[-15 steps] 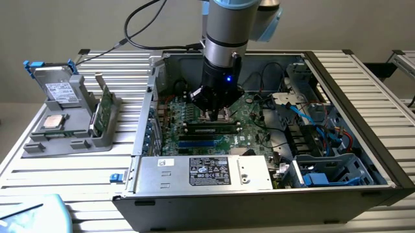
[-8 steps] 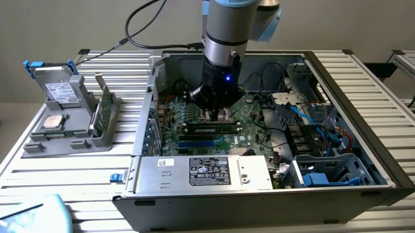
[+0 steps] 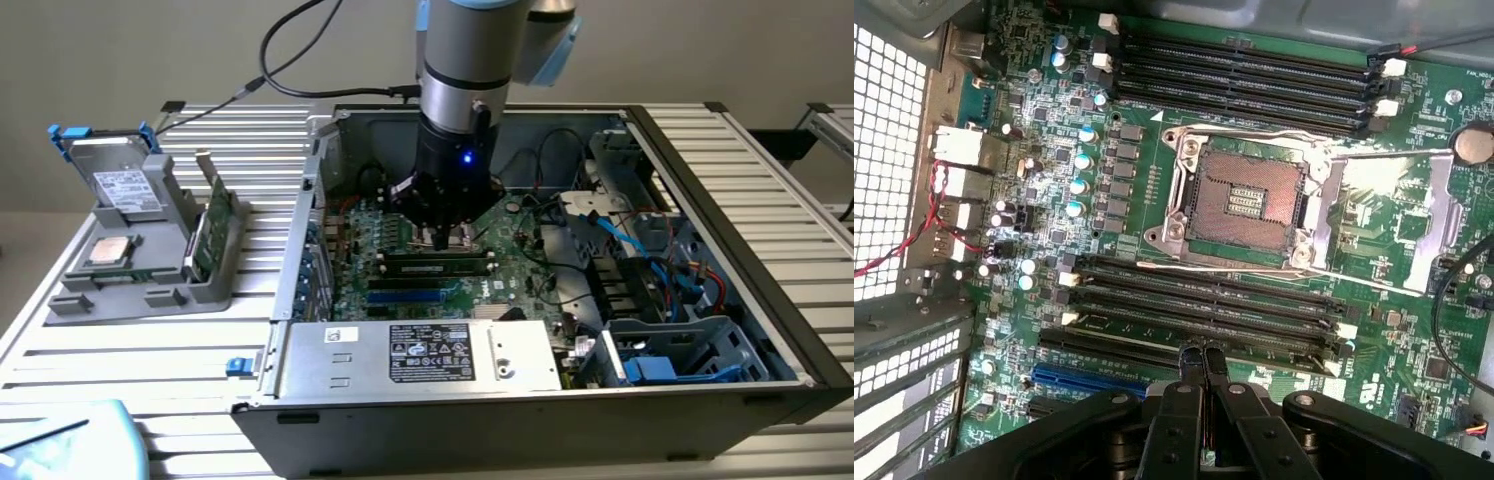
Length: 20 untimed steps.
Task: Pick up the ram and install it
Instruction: 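Press down the ram until it locks into place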
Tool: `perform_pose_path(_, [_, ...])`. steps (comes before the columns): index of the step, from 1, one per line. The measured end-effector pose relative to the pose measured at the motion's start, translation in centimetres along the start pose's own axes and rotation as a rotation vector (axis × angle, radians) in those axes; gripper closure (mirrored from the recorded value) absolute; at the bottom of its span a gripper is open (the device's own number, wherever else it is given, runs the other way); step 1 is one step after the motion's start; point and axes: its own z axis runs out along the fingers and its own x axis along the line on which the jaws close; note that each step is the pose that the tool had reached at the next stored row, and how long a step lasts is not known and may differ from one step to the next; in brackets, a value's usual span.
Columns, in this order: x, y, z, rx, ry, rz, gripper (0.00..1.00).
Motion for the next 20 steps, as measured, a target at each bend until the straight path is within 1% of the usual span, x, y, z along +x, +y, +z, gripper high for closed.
perform_pose_path(2, [0.0, 0.00, -0.13, 0.0034, 0.0003, 0.012, 0.89])
perform_pose_path(4, [0.0, -0.01, -0.28, 0.0055, 0.0004, 0.021, 0.89])
perform_pose_path(14, [0.0, -0.14, -1.01, 0.0128, 0.0008, 0.051, 0.89])
perform_pose_path(17, [0.0, -0.14, -1.15, 0.0163, 0.0008, 0.069, 0.89])
perform_pose_path(20, [0.0, -0.14, -1.27, 0.0212, 0.0011, 0.094, 0.89])
